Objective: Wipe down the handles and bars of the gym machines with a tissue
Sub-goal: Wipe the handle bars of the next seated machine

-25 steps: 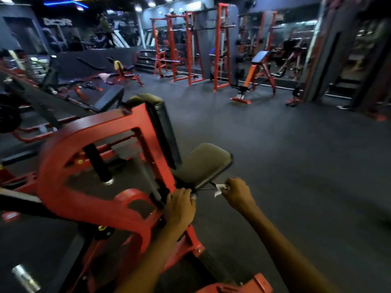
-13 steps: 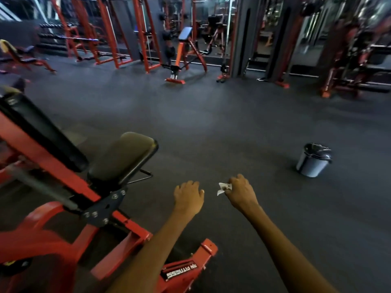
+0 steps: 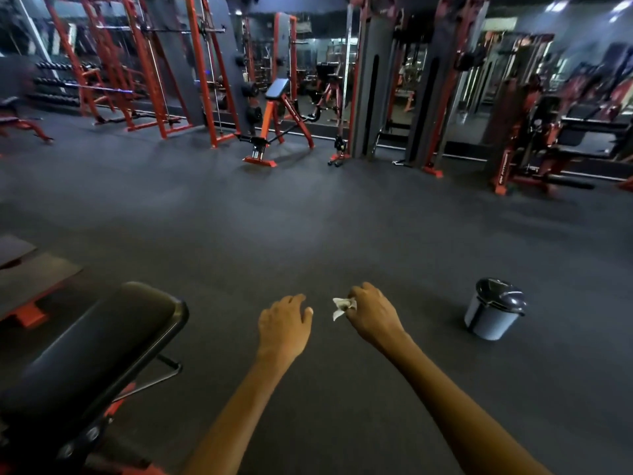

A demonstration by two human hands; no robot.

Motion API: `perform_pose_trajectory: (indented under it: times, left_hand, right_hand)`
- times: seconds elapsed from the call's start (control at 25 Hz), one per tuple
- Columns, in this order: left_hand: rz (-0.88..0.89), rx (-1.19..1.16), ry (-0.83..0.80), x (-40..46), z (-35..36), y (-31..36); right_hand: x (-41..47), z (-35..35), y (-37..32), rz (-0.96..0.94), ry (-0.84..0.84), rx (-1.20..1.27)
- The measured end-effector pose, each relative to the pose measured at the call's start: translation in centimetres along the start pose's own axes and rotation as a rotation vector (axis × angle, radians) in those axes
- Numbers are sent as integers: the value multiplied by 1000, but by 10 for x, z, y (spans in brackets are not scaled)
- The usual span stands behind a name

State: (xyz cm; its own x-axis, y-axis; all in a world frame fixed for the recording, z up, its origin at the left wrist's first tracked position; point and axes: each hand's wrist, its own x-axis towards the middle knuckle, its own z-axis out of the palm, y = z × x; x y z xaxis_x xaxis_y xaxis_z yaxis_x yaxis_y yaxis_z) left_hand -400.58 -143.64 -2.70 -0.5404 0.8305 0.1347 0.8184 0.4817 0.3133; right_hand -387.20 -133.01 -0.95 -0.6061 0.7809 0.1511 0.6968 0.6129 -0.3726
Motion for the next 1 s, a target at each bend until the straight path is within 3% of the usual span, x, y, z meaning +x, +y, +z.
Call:
perform_pose_trajectory:
  times: [0.28, 0.56, 0.76, 1.0]
  left_hand:
    - [-178, 43, -14, 156, 10, -33]
    - [-432, 87, 79, 337, 5, -106]
    - [-642, 132, 134, 454, -19, -174]
    - [-876, 117, 192, 532, -38, -287]
  right_hand:
    - [180, 38, -5, -103, -66, 41]
    - [416, 91, -59, -386, -168, 124]
    - [567, 129, -130, -587, -237, 179]
    - [683, 200, -251, -821, -354, 202]
